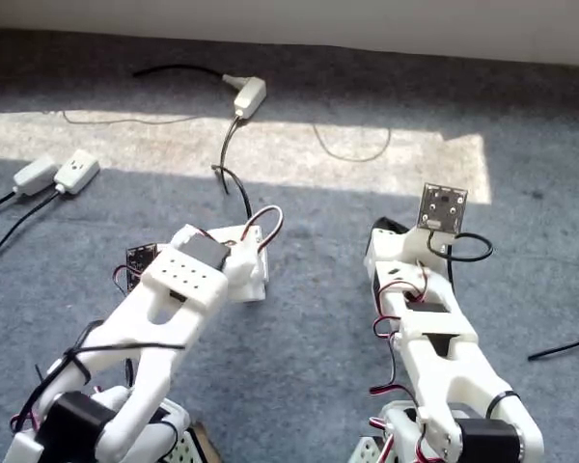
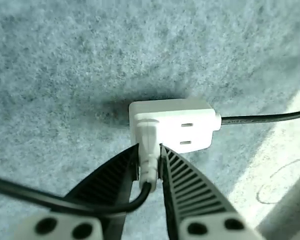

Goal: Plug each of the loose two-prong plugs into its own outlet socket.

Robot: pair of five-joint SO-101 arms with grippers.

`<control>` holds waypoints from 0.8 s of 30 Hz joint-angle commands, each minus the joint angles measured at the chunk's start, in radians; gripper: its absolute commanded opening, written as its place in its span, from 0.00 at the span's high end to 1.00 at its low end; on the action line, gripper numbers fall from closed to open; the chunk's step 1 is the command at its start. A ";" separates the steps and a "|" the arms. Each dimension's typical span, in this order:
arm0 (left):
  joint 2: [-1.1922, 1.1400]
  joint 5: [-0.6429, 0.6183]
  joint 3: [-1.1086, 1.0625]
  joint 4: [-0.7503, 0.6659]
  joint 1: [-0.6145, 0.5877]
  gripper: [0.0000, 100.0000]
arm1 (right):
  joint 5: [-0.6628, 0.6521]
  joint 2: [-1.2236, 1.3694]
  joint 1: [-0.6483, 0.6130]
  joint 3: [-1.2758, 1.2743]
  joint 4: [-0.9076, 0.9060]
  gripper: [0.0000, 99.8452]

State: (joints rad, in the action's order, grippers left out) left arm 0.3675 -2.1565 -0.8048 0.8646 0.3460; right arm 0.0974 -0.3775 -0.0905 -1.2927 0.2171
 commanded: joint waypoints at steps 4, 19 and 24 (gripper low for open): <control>0.418 0.000 0.010 -0.002 -0.001 0.99 | 0.008 -0.039 0.008 0.030 -0.005 0.99; 0.542 0.132 -0.208 -0.009 -0.008 0.99 | 0.008 -0.039 0.007 0.025 -0.005 0.99; 0.515 0.132 -0.259 -0.009 -0.007 0.99 | 0.008 -0.036 0.005 0.024 -0.005 0.96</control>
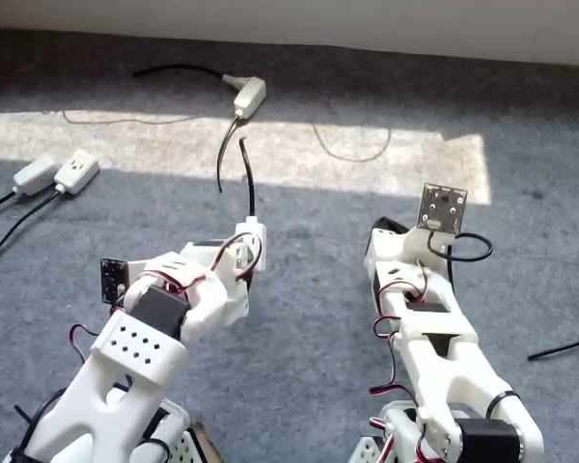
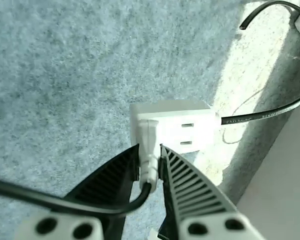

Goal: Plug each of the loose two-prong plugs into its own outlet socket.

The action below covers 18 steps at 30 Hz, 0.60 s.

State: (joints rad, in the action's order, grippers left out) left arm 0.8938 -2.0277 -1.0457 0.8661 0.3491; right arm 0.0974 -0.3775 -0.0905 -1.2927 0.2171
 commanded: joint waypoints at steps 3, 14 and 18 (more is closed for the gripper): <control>-0.019 0.006 -0.042 -0.011 -0.010 0.99 | 0.008 0.007 -0.012 0.031 -0.008 0.91; -0.019 0.270 -0.021 -0.288 -0.005 0.99 | 0.008 -0.062 -0.074 0.193 -0.357 0.90; -0.019 0.470 -0.015 -0.416 -0.004 0.99 | 0.008 -0.150 -0.082 0.189 -0.400 0.90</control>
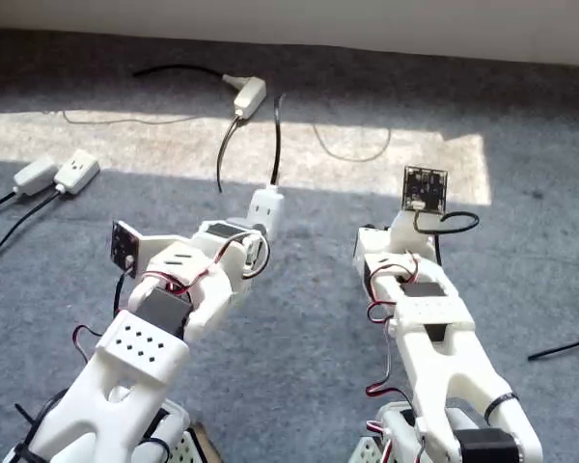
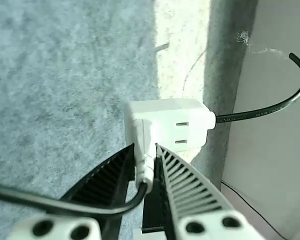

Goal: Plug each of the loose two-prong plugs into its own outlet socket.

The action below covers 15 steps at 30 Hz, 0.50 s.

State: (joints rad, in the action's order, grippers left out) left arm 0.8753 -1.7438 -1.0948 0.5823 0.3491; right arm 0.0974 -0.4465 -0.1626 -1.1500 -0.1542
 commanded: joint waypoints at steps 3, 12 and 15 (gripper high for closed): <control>-0.001 0.318 0.028 -0.213 -0.004 0.99 | 0.009 -0.140 -0.004 0.048 -0.050 0.90; 0.001 0.454 0.024 -0.235 -0.012 0.99 | 0.009 -0.104 0.045 0.022 -0.038 0.90; 0.001 0.454 -0.019 -0.236 -0.012 0.99 | 0.009 -0.051 0.045 0.021 0.021 0.90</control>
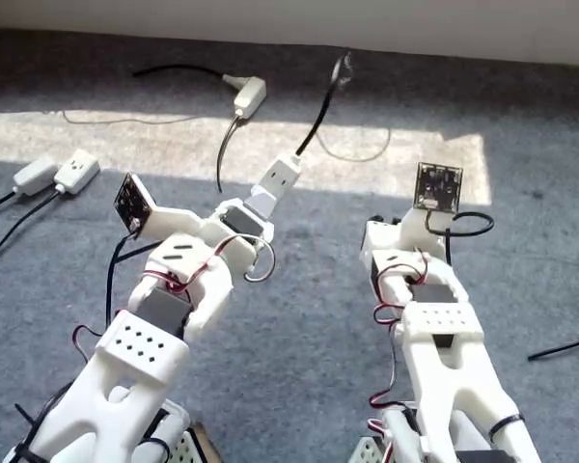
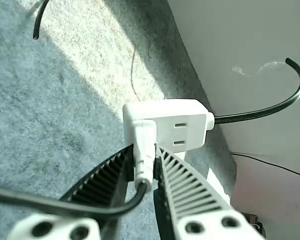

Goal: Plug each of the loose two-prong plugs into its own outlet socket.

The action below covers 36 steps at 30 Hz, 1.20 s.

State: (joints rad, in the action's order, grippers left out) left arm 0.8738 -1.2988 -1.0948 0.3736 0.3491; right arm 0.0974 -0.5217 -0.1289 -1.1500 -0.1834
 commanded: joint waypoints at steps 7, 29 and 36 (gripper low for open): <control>0.007 0.008 -0.096 -0.028 -0.025 0.99 | 0.009 0.093 0.015 0.022 0.102 0.90; 0.010 0.009 -0.216 -0.532 -0.219 0.99 | 0.009 0.102 0.056 0.035 0.102 0.90; 0.010 0.075 -0.269 -0.720 -0.214 0.98 | 0.009 0.102 0.056 0.035 0.102 0.90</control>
State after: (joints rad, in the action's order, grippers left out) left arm 0.8738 -1.2958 -1.3633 -0.2708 0.1389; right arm 0.0974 -0.4189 -0.0798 -1.1500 -0.0990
